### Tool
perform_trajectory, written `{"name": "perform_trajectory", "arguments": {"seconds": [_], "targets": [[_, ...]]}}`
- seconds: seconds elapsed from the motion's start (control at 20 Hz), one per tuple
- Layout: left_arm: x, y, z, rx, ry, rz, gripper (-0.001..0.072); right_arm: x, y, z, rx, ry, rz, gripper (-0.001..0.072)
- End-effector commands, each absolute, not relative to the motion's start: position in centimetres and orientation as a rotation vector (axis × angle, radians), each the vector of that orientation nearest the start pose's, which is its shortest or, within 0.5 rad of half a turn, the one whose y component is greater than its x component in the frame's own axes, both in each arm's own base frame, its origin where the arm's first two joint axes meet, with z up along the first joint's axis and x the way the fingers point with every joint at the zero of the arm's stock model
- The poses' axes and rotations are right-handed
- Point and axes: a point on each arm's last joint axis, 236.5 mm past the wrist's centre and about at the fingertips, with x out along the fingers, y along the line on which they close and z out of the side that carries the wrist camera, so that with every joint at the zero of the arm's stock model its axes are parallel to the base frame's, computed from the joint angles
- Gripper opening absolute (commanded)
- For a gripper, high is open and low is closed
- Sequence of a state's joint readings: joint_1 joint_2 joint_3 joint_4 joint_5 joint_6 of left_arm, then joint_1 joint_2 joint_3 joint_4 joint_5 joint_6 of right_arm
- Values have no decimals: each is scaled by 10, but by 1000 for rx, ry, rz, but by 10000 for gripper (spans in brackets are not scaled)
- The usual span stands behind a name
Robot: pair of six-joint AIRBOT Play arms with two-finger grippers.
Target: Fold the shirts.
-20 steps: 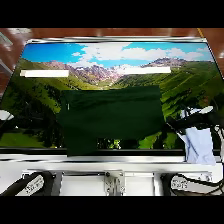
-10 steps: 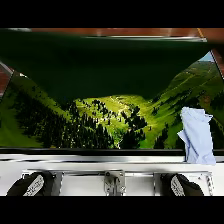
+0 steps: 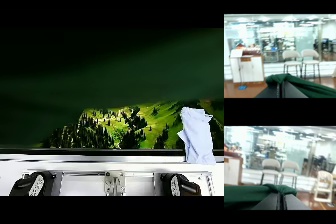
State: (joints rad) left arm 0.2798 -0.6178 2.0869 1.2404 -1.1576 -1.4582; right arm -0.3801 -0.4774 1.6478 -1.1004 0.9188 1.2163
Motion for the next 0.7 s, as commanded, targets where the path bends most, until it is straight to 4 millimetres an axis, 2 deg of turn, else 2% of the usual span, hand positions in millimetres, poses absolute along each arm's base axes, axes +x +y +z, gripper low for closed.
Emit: {"name": "perform_trajectory", "arguments": {"seconds": [0.0,0.2,0.35,0.5,0.65], "targets": [[104,-17,543,66,-129,89,34,158,8,497,-189,-104,-106,70],[142,-10,484,30,102,71,34,181,1,421,-149,227,-65,69],[181,1,426,-14,290,62,33,213,-16,352,-84,474,-46,70],[239,18,341,-83,493,61,33,267,-38,277,4,641,-32,69],[309,27,237,-204,640,37,33,324,-50,179,144,799,0,70]]}}
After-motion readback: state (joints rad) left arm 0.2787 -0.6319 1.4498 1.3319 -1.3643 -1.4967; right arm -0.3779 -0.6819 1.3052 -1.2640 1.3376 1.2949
